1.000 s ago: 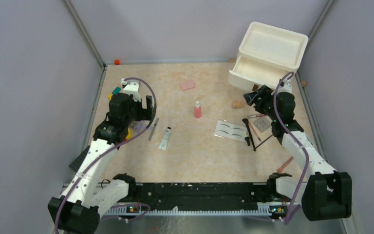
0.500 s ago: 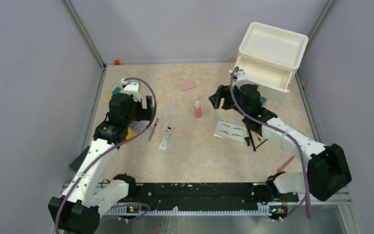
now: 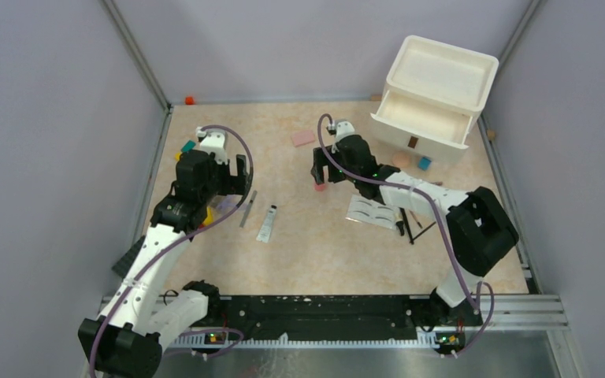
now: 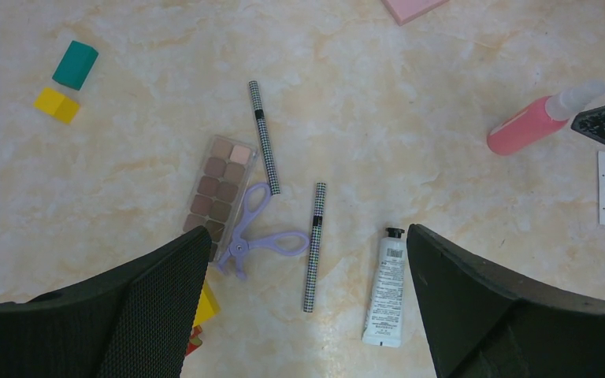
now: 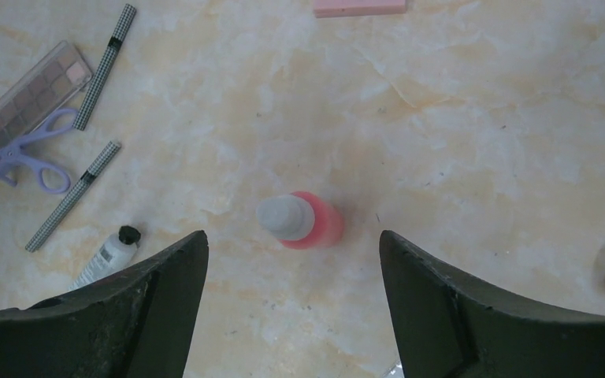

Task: Organize the makeup
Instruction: Pick up the makeup from the center of the board, then place the makeup in the storage box.

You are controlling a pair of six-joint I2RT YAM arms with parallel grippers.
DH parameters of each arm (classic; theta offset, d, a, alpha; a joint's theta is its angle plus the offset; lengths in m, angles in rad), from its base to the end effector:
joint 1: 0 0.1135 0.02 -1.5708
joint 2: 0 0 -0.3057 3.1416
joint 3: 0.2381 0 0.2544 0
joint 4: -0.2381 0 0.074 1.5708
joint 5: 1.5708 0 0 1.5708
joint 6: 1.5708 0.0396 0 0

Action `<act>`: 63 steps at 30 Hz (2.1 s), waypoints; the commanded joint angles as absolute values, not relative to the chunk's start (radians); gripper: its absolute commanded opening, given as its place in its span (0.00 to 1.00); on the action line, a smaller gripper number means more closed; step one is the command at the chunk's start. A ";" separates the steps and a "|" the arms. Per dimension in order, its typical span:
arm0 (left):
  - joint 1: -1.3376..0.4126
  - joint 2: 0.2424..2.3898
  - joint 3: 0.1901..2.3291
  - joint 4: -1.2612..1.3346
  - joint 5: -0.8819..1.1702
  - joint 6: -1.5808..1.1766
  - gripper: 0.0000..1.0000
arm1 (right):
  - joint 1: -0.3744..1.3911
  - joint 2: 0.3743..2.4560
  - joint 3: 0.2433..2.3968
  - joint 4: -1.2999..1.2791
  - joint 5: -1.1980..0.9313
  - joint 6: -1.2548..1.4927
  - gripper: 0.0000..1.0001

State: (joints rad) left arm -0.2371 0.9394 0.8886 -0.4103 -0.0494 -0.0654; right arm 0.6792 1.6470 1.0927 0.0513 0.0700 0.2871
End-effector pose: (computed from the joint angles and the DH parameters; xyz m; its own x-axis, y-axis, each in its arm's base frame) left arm 0.1863 -0.0430 0.3571 -0.4441 0.0402 -0.8951 0.1630 0.9860 -0.0366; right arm 0.3009 0.2394 0.2845 -0.5237 -0.0597 -0.8498 -0.4490 0.8671 0.2158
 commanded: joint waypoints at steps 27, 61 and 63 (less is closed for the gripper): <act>-0.230 0.922 0.887 -0.365 -0.030 -0.052 0.99 | 0.692 1.715 1.439 -0.065 0.185 0.227 0.03; -0.229 0.922 0.884 -0.359 -0.006 -0.055 0.99 | -0.067 2.073 2.433 -0.505 -0.025 0.254 0.04; -0.228 0.924 0.885 -0.358 -0.006 -0.055 0.99 | -0.078 2.104 2.468 -0.526 -0.024 0.243 0.04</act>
State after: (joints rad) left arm -0.2340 0.9310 0.8883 -0.4099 -0.0185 -0.0563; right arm -0.0502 2.0823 2.3493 -0.5720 0.0463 0.2211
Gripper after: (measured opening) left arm 0.989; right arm 0.332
